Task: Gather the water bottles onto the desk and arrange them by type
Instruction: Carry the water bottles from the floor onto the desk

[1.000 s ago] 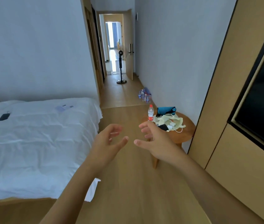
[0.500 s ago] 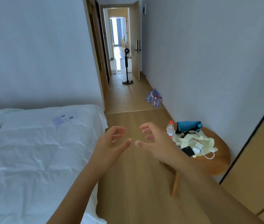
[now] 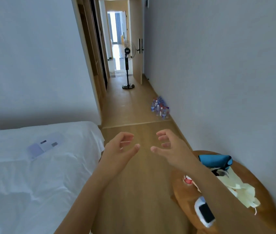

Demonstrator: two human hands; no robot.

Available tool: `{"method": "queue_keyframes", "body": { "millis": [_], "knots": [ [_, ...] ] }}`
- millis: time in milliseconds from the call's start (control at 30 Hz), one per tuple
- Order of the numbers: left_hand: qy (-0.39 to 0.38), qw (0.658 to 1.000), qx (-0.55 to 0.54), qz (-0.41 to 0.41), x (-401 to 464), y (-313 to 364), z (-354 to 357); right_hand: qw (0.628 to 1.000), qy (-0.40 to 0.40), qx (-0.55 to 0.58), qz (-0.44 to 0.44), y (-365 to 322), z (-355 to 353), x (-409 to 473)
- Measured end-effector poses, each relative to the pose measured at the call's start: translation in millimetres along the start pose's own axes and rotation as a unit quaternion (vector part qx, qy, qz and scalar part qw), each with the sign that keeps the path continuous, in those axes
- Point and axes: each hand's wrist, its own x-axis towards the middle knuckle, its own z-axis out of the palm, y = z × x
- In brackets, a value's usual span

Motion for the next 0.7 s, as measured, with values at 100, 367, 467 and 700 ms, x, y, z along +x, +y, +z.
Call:
{"method": "queue_keyframes", "body": {
  "millis": [100,367,467,700],
  "knots": [
    [-0.011,1.0,-0.002,0.011,75.3,-26.1,5.5,1.0,0.016,0.003,0.011,14.8,6.2,71.1],
    [-0.045,0.999,0.003,0.025,297.5,-77.2,-4.0,0.995,0.077,0.041,0.044,27.1,2.6,276.6],
    [-0.063,0.997,0.001,0.036,372.7,-88.4,0.2,0.993,0.096,0.054,0.05,38.8,-0.3,341.3],
    [-0.092,0.996,0.0,0.017,509.8,-125.5,26.6,0.99,0.1,0.059,0.083,78.6,0.7,482.4]
  ]
}}
